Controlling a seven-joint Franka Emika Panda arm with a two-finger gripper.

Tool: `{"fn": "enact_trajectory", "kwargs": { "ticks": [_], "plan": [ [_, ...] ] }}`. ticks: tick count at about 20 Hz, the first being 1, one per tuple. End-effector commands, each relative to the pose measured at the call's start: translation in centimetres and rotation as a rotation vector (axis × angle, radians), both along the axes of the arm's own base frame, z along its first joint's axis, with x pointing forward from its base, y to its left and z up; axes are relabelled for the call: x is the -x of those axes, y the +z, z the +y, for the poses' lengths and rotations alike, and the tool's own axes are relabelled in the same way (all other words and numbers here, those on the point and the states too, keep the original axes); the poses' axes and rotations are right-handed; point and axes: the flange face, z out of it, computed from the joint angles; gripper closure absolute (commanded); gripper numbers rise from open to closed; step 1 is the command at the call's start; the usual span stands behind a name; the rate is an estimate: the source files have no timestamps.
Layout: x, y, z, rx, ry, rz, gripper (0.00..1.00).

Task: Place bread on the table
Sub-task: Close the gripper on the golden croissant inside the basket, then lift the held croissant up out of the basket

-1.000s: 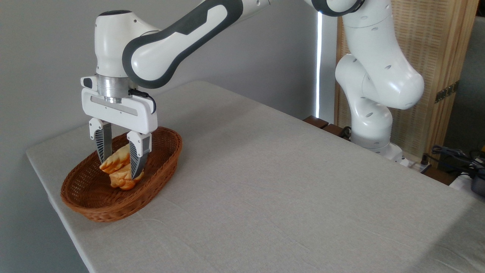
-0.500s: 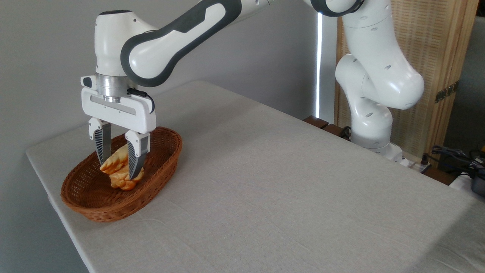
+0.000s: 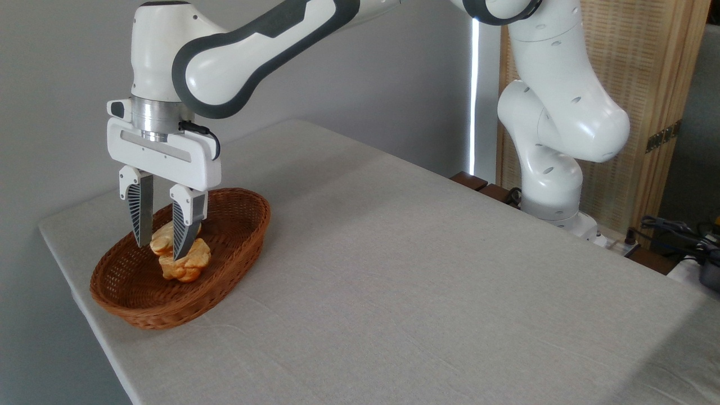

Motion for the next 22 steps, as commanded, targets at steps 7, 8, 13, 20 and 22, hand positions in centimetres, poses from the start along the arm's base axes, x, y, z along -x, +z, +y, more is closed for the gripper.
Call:
{"fn": "enact_trajectory", "kwargs": {
  "ticks": [7, 8, 13, 20, 22],
  "plan": [
    [-0.1, -1.4, -0.8, -0.018, -0.023, 0.022, 0.78],
    [-0.1, -1.4, -0.8, -0.018, -0.023, 0.022, 0.82],
    [-0.2, -1.0, -0.8, -0.007, -0.025, 0.002, 0.88],
    [-0.2, -0.8, -0.8, -0.008, -0.025, -0.001, 0.91],
    [-0.2, -0.8, -0.8, -0.008, -0.025, -0.001, 0.91]
  ]
}}
